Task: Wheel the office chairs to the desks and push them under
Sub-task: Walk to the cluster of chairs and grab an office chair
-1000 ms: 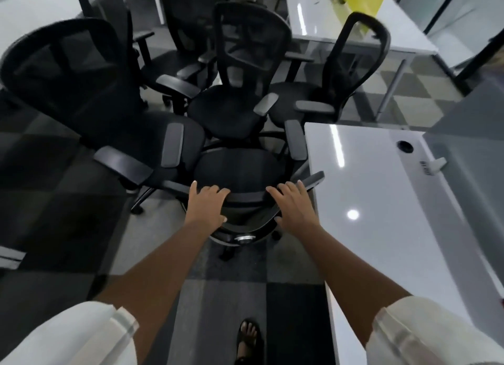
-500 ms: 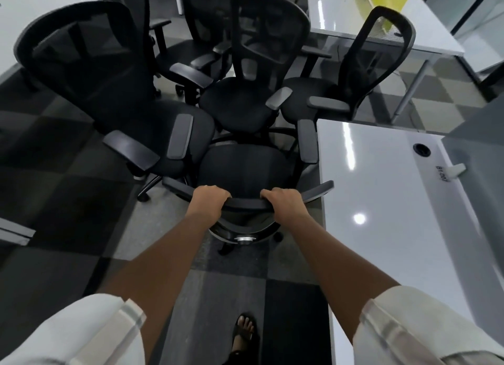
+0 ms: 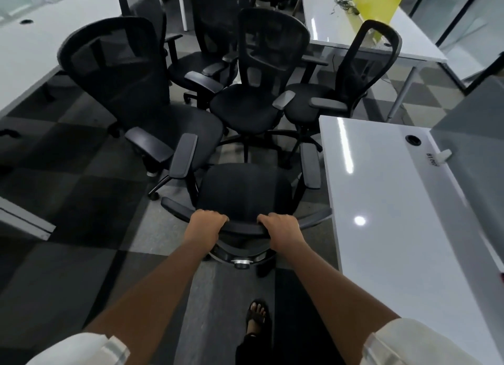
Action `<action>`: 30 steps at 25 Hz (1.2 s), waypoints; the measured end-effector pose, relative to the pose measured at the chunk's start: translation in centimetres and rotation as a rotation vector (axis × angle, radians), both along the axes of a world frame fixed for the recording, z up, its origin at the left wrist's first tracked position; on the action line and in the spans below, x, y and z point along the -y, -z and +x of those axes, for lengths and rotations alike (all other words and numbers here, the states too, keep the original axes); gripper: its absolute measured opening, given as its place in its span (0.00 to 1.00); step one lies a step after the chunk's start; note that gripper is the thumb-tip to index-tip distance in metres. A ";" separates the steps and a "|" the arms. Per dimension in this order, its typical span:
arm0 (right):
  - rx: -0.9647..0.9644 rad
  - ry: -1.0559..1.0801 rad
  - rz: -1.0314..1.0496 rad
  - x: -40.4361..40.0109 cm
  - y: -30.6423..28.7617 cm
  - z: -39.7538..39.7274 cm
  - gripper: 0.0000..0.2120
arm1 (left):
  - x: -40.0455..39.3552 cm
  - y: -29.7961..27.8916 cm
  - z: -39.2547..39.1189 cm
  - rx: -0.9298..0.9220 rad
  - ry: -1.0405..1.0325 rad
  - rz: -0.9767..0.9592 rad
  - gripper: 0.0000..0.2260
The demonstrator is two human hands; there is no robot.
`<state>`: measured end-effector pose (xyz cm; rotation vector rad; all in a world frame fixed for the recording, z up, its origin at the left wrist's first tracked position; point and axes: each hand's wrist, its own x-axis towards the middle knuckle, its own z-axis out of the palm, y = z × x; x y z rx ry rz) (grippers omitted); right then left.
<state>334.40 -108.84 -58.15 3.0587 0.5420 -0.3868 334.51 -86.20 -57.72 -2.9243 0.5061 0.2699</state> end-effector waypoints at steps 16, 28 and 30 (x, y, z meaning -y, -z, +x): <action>0.005 -0.178 0.117 -12.2 1.3 -21.4 0.18 | -13.6 0.9 -22.1 -0.025 -0.080 0.014 0.14; 0.028 -0.560 0.143 -15.1 1.5 -31.5 0.19 | -14.5 -0.2 -41.4 -0.016 -0.435 -0.095 0.19; 0.017 -0.617 0.155 -16.1 1.2 -33.6 0.20 | -14.7 -0.5 -44.8 -0.033 -0.493 -0.069 0.20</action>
